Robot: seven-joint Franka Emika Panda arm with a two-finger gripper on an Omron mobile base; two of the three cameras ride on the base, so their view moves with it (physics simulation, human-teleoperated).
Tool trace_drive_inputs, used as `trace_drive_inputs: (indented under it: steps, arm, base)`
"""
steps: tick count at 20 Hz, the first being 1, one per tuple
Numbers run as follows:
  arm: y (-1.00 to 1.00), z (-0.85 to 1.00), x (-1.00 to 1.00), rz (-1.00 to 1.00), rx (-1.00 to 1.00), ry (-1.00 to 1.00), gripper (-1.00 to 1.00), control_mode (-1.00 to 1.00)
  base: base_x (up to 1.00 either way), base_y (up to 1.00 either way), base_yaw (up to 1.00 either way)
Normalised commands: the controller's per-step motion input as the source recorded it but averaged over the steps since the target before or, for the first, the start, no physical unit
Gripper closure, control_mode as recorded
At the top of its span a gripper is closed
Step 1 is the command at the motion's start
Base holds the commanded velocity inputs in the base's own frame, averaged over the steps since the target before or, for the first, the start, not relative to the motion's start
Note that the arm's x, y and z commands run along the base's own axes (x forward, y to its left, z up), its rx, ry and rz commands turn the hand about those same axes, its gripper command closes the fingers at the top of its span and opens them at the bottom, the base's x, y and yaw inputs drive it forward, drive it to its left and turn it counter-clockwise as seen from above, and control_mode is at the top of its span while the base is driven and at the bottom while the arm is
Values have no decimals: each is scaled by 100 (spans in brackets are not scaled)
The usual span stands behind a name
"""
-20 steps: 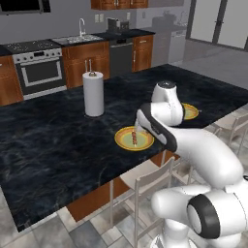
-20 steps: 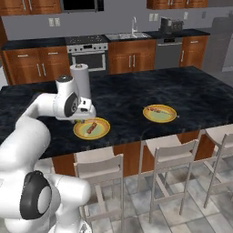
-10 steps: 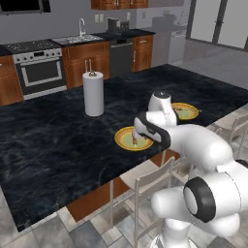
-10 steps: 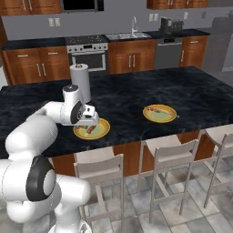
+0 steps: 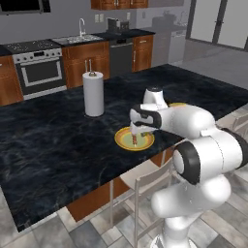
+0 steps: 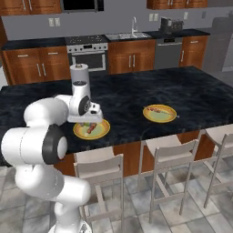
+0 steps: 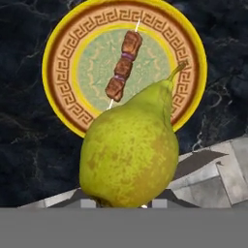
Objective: Pick up the pear and kiwi from the fridge and place one fruit on each plate on the dining counter.
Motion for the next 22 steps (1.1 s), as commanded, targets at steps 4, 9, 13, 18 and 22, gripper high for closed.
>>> trace_drive_inputs:
  steps: [4, 9, 13, 18, 22]
  arm:
    - [0, -29, 28, 0, 0, 21, 100, -100]
    - [0, -31, 1, 0, 0, 14, 100, -100]
    - [0, -21, 0, 0, 0, 4, 100, -100]
    - [0, -23, 0, 0, 0, 0, 100, -100]
    - [0, -24, 0, 0, 0, 0, 100, -100]
  base:
    - [0, 0, 0]
    - [0, 0, 0]
    - [0, 0, 0]
    - [0, 0, 0]
    - [0, 0, 0]
